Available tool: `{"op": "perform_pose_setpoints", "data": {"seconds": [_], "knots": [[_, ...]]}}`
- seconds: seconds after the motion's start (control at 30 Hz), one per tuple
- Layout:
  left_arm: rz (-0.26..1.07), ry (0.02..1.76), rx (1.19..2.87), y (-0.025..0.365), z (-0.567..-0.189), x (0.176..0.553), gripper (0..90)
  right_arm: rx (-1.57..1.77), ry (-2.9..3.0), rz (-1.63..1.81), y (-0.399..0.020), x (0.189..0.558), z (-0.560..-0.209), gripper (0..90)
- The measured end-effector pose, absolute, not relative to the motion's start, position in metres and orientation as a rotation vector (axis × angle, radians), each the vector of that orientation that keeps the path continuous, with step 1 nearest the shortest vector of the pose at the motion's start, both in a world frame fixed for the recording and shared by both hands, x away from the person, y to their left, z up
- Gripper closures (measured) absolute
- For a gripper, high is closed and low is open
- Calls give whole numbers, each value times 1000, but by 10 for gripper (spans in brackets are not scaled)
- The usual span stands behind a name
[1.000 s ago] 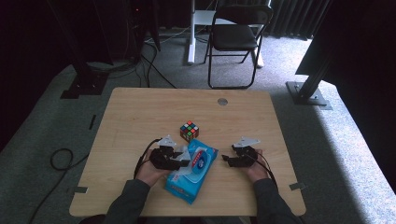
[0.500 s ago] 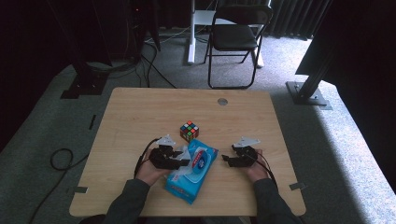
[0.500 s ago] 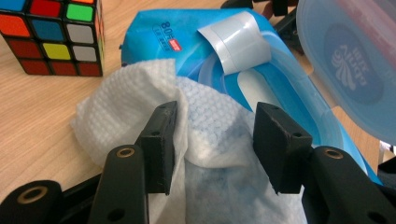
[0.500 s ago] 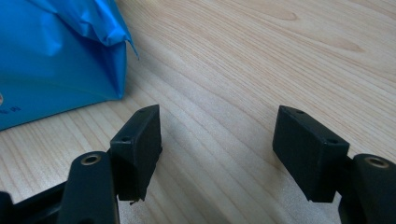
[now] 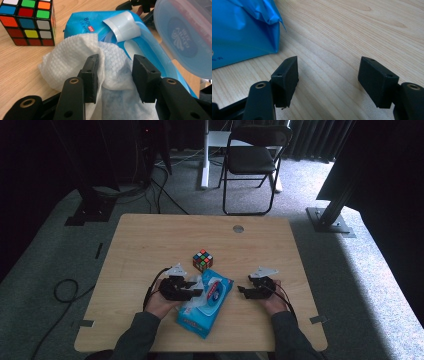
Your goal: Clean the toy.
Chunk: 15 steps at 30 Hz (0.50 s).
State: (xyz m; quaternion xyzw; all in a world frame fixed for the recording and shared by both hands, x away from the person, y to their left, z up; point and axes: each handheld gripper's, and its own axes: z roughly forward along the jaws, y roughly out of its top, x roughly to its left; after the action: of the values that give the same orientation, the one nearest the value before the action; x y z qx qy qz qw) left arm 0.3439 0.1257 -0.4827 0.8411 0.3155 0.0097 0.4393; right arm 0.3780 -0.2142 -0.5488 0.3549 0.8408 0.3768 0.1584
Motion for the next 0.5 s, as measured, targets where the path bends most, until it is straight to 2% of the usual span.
{"op": "perform_pose_setpoints", "data": {"seconds": [0.33, 0.4, 0.5], "knots": [[14, 769, 2080, 132, -480, 342, 588, 1014, 2404, 1077, -214, 378, -549, 323], [16, 776, 2076, 135, -480, 342, 628, 1014, 2405, 1077, -214, 378, -549, 323], [32, 777, 2099, 135, -480, 343, 749, 1014, 2404, 1077, -214, 378, -549, 323]]}}
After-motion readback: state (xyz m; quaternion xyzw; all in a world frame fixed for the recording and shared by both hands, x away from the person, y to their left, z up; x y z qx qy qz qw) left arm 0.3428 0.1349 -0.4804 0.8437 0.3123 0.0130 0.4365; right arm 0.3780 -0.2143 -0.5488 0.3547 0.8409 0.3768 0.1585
